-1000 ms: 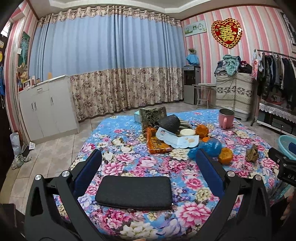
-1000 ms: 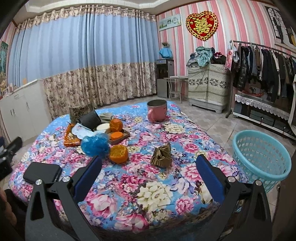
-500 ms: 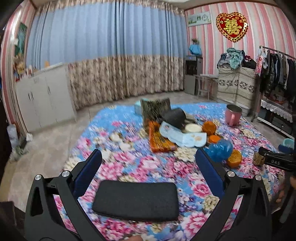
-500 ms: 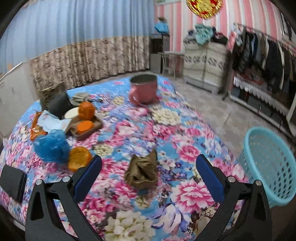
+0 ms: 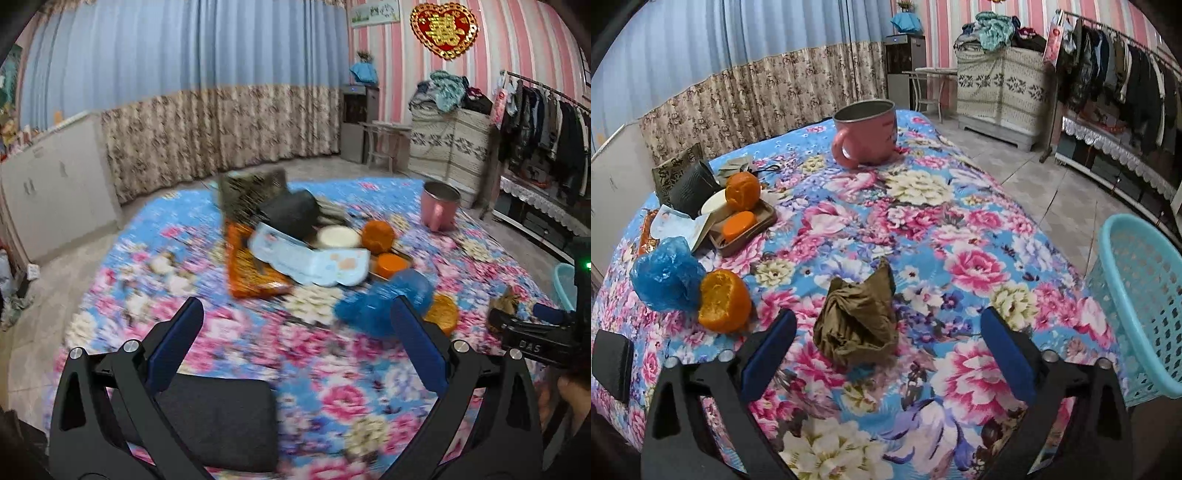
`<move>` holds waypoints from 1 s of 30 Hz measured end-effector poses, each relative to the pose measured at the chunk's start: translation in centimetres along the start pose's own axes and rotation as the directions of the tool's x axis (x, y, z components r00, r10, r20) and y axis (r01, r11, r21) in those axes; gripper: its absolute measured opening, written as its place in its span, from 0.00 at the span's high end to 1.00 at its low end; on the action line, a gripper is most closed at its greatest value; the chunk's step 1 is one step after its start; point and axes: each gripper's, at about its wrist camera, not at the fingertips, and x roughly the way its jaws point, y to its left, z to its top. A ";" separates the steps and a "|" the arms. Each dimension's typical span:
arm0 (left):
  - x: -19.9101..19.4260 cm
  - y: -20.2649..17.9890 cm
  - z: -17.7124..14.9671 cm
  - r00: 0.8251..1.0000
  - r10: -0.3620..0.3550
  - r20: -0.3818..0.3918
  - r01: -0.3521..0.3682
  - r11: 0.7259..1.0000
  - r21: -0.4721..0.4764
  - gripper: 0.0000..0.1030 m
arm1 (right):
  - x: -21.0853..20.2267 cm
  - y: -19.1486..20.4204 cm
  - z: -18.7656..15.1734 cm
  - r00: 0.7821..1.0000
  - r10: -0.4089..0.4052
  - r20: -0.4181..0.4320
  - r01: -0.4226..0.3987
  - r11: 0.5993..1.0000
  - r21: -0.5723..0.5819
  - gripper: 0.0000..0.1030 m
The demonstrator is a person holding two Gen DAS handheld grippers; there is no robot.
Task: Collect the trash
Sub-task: 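Grasp the brown cloth with the right gripper while the left gripper grasps the blue plastic bag, then carry the brown cloth and blue bag over the light-blue wastebasket with both grippers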
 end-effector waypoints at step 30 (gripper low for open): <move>6.9 -5.8 -1.0 0.981 -0.173 -0.089 0.184 0.975 0.127 0.74 | -1.5 -1.3 0.6 0.996 0.028 0.082 -0.035 0.996 0.084 0.58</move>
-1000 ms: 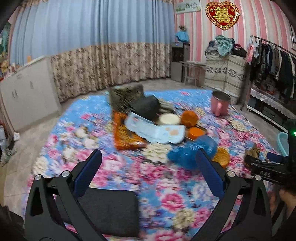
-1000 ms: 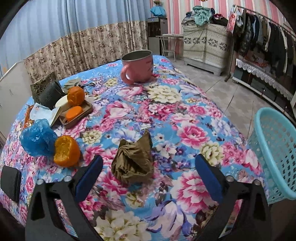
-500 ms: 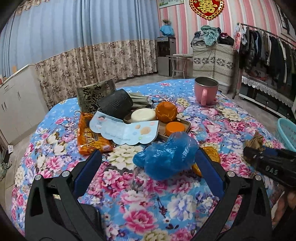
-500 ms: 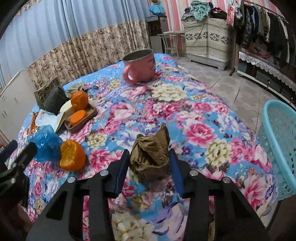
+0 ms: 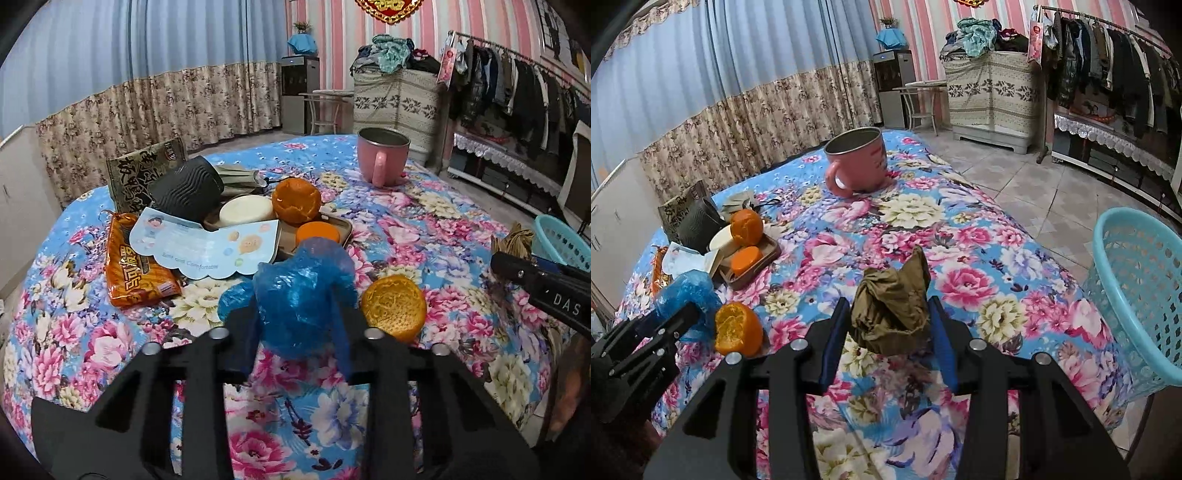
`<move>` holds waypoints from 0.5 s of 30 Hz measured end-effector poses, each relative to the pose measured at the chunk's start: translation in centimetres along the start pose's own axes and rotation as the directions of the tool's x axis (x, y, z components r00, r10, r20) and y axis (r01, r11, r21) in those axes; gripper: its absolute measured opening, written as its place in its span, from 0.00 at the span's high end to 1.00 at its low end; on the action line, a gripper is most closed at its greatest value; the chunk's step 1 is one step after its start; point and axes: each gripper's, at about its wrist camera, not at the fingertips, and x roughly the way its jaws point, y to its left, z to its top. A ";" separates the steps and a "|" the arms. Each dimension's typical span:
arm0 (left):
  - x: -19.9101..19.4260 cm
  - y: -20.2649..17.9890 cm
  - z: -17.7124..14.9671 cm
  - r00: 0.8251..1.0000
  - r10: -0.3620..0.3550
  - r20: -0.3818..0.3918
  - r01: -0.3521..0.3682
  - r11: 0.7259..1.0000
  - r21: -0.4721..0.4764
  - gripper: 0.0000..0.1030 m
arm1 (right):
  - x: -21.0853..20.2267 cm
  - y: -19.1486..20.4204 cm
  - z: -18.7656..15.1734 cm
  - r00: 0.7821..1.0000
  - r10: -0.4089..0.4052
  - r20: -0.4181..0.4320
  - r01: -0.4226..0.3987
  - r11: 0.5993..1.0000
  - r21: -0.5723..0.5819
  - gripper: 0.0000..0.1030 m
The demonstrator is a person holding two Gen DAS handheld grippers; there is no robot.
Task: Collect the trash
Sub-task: 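Carry the brown cloth and blue bag over the light-blue wastebasket with both grippers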
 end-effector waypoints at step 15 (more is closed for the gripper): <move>-5.3 1.5 2.1 0.988 0.079 0.131 -0.079 0.997 -0.009 0.85 | -4.5 -0.8 0.8 0.989 0.010 0.147 -0.010 1.000 -0.001 0.58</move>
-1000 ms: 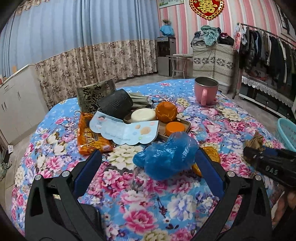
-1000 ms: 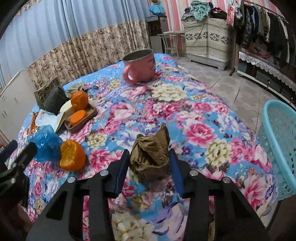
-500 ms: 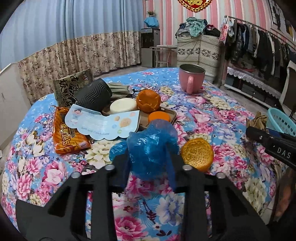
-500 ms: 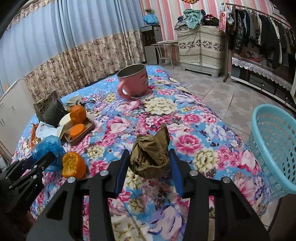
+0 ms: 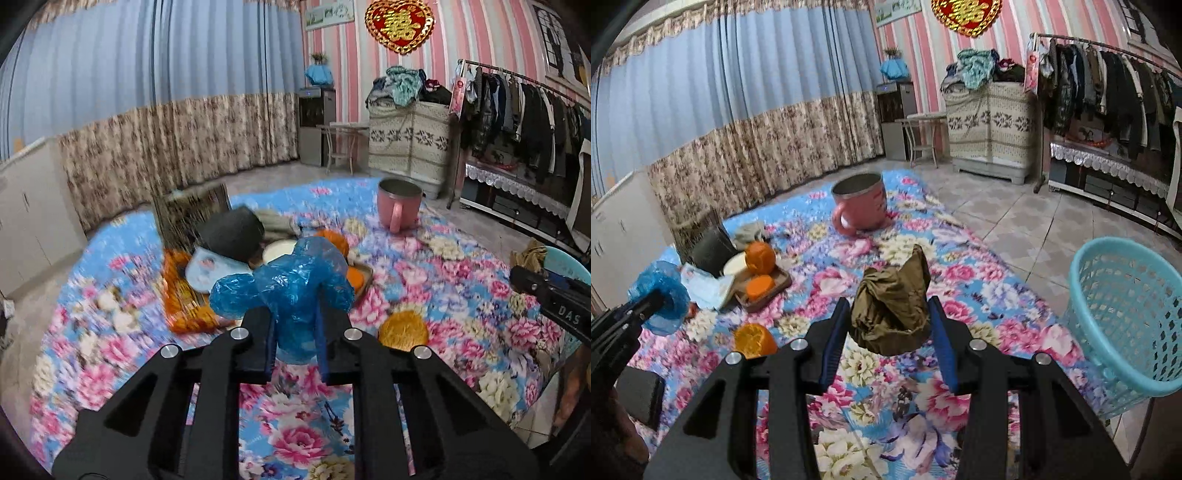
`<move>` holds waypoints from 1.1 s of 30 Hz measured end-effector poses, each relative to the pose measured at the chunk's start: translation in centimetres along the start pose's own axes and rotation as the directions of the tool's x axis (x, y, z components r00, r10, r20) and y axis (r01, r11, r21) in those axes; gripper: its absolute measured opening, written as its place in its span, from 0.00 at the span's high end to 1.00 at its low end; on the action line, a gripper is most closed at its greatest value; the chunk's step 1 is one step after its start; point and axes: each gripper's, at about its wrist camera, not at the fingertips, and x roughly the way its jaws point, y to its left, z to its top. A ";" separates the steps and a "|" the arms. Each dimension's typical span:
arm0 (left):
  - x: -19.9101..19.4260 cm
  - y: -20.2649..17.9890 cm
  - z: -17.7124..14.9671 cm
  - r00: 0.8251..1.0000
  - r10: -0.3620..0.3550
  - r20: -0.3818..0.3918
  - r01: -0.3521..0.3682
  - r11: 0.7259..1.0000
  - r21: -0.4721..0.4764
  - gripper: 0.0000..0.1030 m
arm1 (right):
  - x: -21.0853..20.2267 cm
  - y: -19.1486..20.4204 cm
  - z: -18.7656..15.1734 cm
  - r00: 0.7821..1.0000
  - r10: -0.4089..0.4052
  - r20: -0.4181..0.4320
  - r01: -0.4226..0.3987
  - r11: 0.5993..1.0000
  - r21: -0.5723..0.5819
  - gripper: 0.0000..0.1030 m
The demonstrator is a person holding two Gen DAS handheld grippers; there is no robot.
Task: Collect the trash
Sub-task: 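Carry the brown cloth and blue bag over the light-blue wastebasket with both grippers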
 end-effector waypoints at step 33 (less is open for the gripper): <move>-1.4 -32.2 5.4 0.864 -0.504 0.001 0.480 0.823 0.303 0.85 | -14.1 -26.9 2.3 0.889 -0.439 0.131 0.408 0.889 0.208 0.58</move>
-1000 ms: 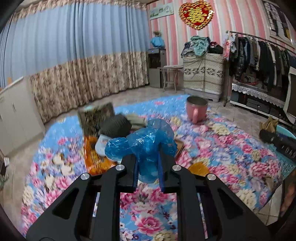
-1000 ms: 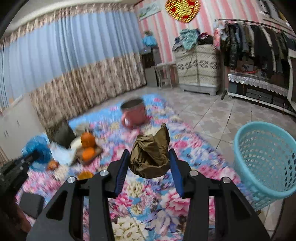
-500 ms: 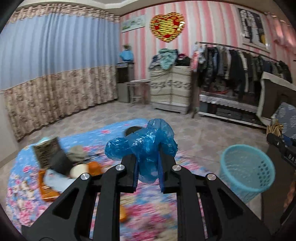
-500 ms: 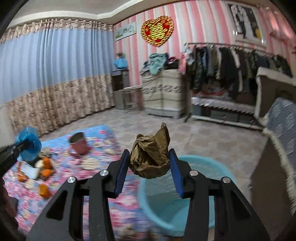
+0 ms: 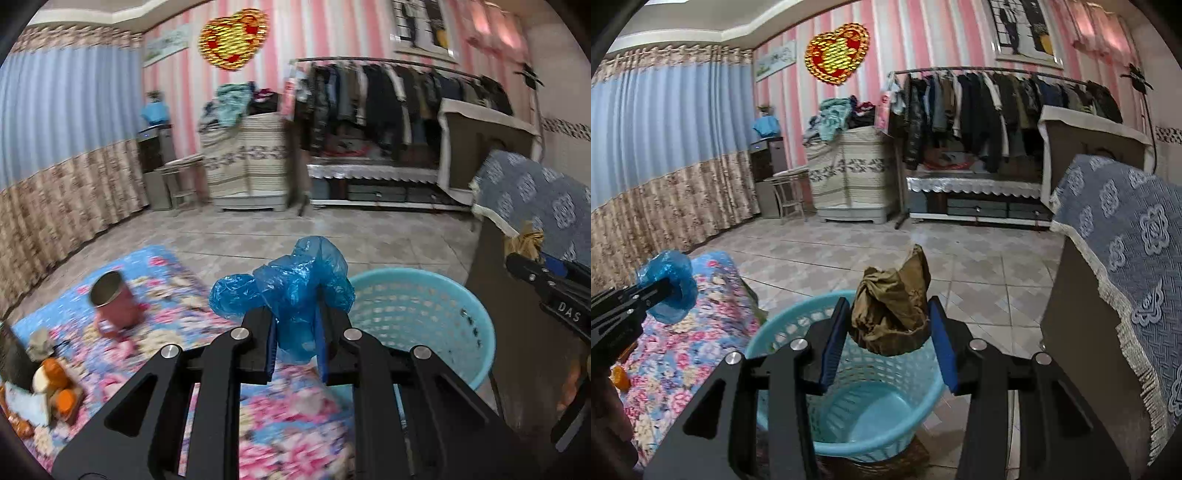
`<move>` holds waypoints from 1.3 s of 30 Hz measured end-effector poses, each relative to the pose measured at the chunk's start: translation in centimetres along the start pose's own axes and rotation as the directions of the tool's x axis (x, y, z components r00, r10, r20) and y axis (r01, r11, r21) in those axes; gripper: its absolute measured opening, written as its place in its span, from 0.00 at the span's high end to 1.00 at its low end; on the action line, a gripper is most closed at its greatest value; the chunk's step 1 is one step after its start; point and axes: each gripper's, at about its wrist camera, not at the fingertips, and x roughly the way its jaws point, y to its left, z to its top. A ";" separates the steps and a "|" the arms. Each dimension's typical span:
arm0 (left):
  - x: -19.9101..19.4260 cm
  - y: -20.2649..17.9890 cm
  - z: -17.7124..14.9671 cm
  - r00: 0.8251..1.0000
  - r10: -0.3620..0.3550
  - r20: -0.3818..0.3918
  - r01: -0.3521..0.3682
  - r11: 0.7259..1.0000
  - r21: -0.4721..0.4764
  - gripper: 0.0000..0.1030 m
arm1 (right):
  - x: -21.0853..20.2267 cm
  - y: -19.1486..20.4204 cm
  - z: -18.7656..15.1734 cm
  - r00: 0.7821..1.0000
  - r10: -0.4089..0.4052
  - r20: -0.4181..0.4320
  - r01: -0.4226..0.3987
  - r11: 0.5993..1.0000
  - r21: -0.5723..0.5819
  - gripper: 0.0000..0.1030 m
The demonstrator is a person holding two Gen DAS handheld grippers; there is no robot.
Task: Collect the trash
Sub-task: 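Carry the brown cloth and blue bag over the light-blue wastebasket with both grippers, then open both grippers to drop the cloth and bag into the wastebasket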
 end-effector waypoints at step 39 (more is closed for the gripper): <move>7.7 3.4 1.8 0.994 0.097 -0.053 -0.100 0.993 -0.060 0.05 | 9.5 2.6 -2.8 0.988 -0.029 -0.151 0.037 0.998 0.046 0.38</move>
